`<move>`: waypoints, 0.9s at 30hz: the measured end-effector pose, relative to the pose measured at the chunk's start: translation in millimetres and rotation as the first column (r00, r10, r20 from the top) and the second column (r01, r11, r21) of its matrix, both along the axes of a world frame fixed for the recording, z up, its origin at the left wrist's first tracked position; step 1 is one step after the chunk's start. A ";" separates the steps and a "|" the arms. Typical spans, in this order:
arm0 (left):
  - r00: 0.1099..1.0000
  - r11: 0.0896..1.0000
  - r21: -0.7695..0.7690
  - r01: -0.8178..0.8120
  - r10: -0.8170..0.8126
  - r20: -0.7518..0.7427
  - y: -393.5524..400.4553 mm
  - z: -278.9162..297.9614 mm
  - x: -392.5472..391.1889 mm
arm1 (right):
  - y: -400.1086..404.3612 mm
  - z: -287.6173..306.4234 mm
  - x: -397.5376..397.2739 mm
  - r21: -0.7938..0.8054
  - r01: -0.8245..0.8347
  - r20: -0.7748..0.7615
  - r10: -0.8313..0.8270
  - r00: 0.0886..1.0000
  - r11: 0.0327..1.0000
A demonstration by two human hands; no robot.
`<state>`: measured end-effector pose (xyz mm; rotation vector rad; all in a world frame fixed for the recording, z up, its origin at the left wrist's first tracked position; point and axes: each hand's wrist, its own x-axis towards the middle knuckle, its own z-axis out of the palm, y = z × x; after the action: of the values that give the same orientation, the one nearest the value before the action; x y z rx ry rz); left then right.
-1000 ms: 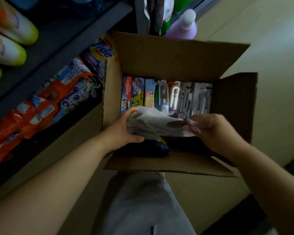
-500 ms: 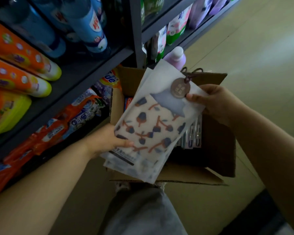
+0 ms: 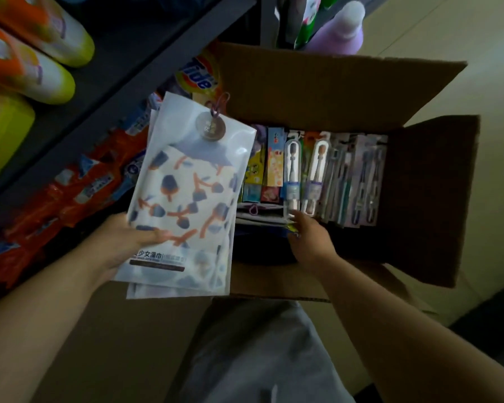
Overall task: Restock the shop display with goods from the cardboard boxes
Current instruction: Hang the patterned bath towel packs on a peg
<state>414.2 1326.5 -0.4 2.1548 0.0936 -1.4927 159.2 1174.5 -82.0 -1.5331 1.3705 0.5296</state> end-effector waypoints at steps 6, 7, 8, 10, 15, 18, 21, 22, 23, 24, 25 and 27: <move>0.997 1.000 -0.011 -0.025 0.025 -0.067 4.7 -4.1 4.8 | -24.0 -34.9 45.3 -0.240 -0.310 -0.011 0.317 0.948 0.920; 0.996 1.000 -0.012 -0.029 0.028 -0.081 4.8 -3.6 5.2 | -28.0 -41.2 51.5 -0.281 -0.364 -0.061 0.362 0.930 0.888; 0.996 0.999 -0.016 -0.030 0.028 -0.089 5.5 -3.4 5.5 | -31.1 -48.7 56.3 -0.294 -0.399 -0.100 0.388 0.916 0.868; 0.995 0.999 -0.033 -0.033 0.030 -0.098 5.1 -2.0 5.4 | -37.0 -60.7 61.6 -0.241 -0.428 -0.154 0.401 0.903 0.871; 0.995 0.997 -0.048 -0.057 0.052 -0.082 6.0 8.8 3.0 | -38.7 -25.9 46.5 -0.139 -0.327 0.010 0.332 0.943 0.935; 0.997 0.996 -0.054 -0.069 0.066 -0.048 7.3 32.4 -1.1 | -48.4 31.4 25.8 -0.035 0.006 0.194 0.001 0.981 0.999; 0.991 0.987 -0.098 -0.131 0.128 -0.036 4.6 74.2 -9.6 | -68.5 110.8 9.1 0.034 0.027 0.321 -0.036 0.946 0.999; 0.988 0.982 -0.116 -0.152 0.148 -0.042 2.0 91.6 -12.8 | -76.3 138.3 4.0 0.007 0.012 0.357 -0.014 0.934 1.000; 0.984 0.976 -0.132 -0.174 0.169 -0.048 -0.4 109.5 -15.7 | -84.1 165.9 -0.4 -0.042 0.003 0.387 0.013 0.922 0.999; 0.981 0.970 -0.148 -0.193 0.187 -0.052 -2.4 127.9 -18.3 | -92.0 194.0 -4.5 -0.099 0.005 0.410 0.036 0.911 0.995; 0.980 0.965 -0.168 -0.200 0.193 -0.054 -5.2 147.3 -21.2 | -99.8 222.2 -8.9 -0.147 0.021 0.432 0.045 0.901 0.989; 0.983 0.960 -0.211 -0.184 0.178 -0.045 -12.2 185.9 -26.4 | -115.7 280.7 -17.4 -0.229 0.058 0.482 0.062 0.874 0.972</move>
<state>387.8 1314.3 185.5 1.9019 0.1289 -1.3605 141.8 1058.9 198.8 -1.7127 1.0585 -0.0377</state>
